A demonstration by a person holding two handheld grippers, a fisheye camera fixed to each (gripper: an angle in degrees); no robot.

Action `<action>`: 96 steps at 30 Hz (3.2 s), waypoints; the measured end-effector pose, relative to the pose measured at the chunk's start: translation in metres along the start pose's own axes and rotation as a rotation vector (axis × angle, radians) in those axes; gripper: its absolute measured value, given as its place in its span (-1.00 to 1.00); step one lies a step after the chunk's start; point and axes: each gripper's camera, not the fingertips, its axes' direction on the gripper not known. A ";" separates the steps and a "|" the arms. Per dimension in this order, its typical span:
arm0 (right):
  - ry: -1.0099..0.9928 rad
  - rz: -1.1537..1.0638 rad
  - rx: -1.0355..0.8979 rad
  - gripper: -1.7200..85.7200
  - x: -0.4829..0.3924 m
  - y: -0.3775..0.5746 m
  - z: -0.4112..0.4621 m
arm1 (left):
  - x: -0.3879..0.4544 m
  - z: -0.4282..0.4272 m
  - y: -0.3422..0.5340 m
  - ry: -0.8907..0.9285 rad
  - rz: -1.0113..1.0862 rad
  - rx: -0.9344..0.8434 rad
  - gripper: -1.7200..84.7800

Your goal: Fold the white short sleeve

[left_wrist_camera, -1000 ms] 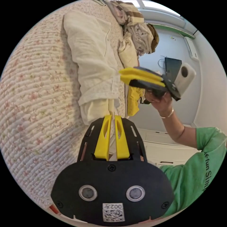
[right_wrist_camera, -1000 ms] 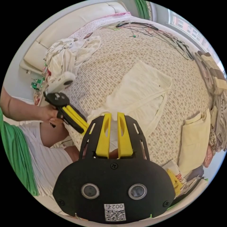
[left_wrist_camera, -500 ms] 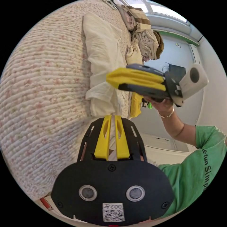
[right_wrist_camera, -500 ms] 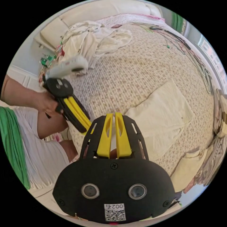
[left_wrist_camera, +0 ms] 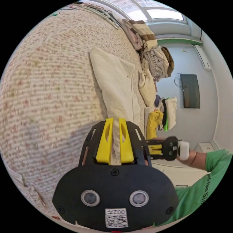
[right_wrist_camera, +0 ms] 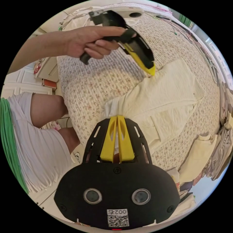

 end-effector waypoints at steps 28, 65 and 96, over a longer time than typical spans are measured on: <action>-0.044 0.565 0.446 -0.88 0.092 0.110 -0.052 | 0.040 -0.015 -0.089 -0.103 -0.024 0.071 -0.74; -0.030 0.544 0.689 -0.97 0.163 0.135 -0.062 | 0.173 0.049 0.023 -0.148 0.445 0.030 -0.99; 0.350 0.859 0.411 -0.98 0.015 0.107 0.096 | 0.013 0.162 0.140 -0.212 0.209 -0.181 -0.95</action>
